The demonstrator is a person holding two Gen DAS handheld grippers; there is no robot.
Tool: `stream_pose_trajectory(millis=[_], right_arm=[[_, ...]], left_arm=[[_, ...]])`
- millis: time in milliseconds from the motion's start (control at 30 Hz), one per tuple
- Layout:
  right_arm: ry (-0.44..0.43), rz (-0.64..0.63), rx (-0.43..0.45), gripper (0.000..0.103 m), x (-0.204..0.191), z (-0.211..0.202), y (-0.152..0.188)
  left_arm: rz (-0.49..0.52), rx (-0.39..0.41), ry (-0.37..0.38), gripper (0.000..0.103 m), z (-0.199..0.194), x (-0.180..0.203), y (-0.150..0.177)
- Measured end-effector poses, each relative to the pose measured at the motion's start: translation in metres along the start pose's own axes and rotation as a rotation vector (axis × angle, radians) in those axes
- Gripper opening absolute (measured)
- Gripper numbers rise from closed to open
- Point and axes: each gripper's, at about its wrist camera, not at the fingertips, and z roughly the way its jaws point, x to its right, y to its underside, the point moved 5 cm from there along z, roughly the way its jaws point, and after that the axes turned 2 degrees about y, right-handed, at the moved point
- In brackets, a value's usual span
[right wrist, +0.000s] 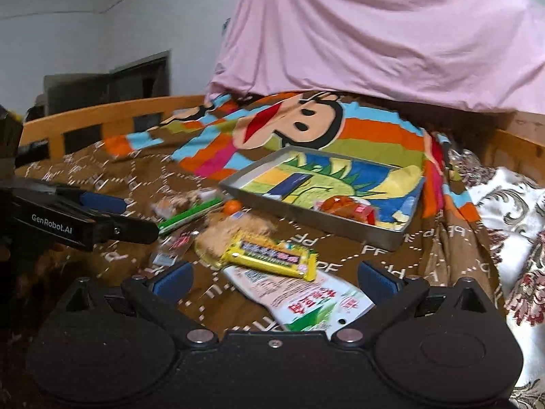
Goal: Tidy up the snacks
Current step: 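Withdraw both tools from the tray back over the remaining snacks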
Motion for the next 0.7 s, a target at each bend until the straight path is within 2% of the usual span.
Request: stream_pose_trajectory(millis=[333, 700], right_arm=[[-0.042, 0.005, -0.038, 0.102, -0.008, 0.008, 0.007], [-0.055, 0.045, -0.079, 0.102, 0.002, 0.022, 0.018]], left_arm=[[0.005, -0.062, 0.006, 0.103, 0.001, -0.004, 0.01], [0.162, -0.139, 0.136, 0.103, 0.044, 0.003, -0.015]])
